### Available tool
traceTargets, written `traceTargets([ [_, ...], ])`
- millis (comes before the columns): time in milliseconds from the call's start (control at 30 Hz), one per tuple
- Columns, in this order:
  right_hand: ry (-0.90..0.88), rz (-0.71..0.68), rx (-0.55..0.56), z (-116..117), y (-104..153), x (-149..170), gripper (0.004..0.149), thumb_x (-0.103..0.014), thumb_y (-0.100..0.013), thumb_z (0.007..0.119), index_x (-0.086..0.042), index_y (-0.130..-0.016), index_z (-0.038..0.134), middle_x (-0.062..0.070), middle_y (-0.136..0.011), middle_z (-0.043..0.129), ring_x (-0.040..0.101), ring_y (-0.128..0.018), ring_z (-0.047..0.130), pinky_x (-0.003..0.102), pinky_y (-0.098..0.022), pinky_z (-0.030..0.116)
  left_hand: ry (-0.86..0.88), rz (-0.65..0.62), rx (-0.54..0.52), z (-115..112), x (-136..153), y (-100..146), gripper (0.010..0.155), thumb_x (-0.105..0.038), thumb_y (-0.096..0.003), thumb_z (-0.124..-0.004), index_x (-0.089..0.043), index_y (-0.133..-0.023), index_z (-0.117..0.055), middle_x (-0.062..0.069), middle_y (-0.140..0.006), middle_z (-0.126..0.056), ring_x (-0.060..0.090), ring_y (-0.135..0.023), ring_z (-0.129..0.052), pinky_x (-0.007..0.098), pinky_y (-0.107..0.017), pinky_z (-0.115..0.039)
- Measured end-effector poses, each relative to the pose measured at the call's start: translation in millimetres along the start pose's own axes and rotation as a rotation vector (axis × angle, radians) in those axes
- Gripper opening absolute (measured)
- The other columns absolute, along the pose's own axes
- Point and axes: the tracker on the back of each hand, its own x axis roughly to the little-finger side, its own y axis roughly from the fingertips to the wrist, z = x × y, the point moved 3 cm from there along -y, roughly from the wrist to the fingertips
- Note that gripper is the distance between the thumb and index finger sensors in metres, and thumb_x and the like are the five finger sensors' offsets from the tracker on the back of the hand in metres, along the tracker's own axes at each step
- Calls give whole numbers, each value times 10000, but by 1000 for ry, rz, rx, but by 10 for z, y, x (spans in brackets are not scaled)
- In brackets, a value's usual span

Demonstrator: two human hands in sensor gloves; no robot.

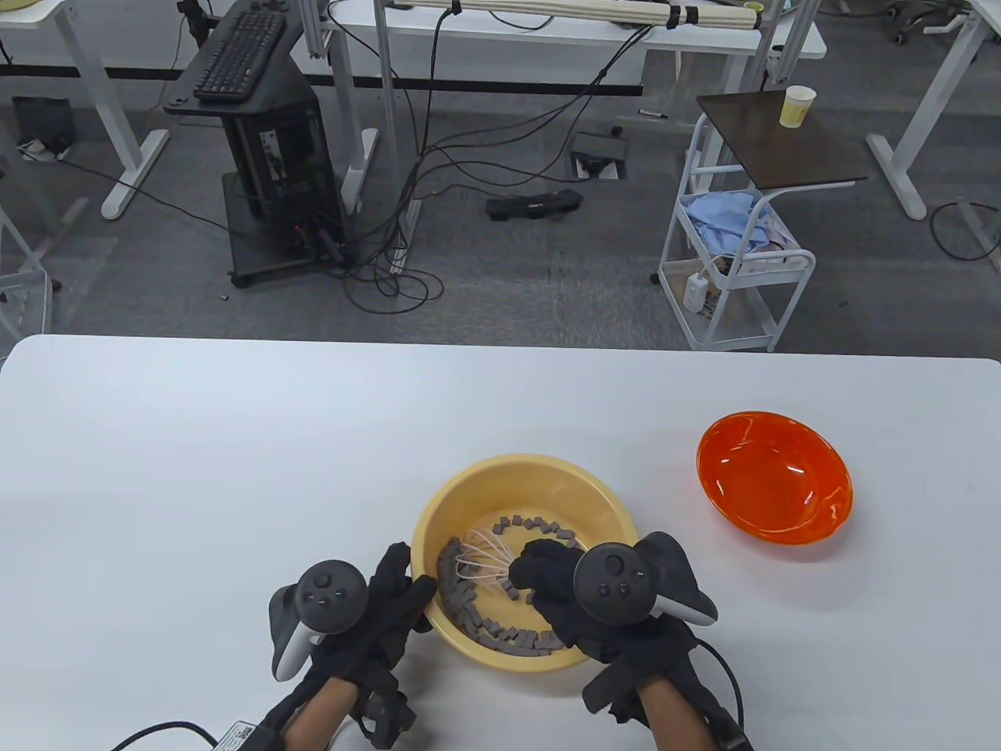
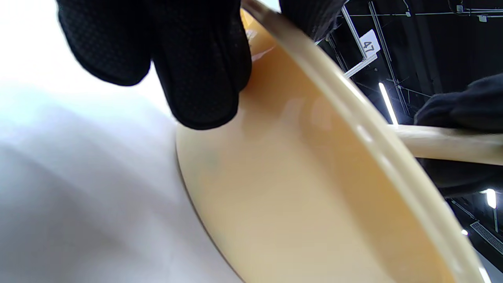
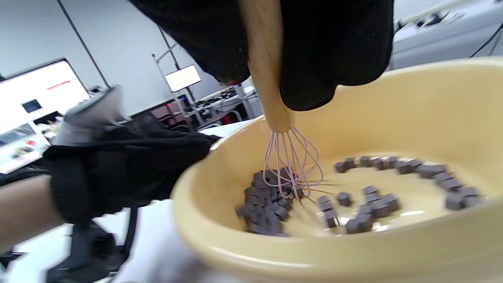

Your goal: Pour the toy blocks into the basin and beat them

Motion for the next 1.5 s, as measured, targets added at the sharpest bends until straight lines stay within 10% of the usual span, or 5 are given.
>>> traceTargets([
  [600, 120, 193, 100, -482, 388, 164, 307, -161, -668, 781, -80, -961, 826, 252, -979, 825, 338, -418, 927, 501, -401, 815, -36, 17, 69, 21, 4, -23, 726, -378, -713, -600, 173, -1121, -362, 284, -952, -813, 294, -737, -1022, 597, -590, -795],
  [1067, 395, 289, 240, -270, 242, 189, 348, -152, -680, 735, -104, -1024, 747, 242, -1059, 745, 432, -646, 929, 562, -561, 793, -118, 5, 98, 31, -25, -40, 735, -402, -717, -574, 162, -1134, -352, 320, -993, -772, 338, -784, -990, 625, -610, -765],
  [1500, 106, 94, 123, -4, 45, 127, 422, -144, -672, 761, -89, -1081, 671, 276, -1137, 620, 508, -839, 827, 607, -699, 717, -107, 2, 104, 24, -29, -41, 732, -399, -717, -571, 158, -1137, -350, 323, -997, -767, 342, -790, -987, 626, -614, -762],
])
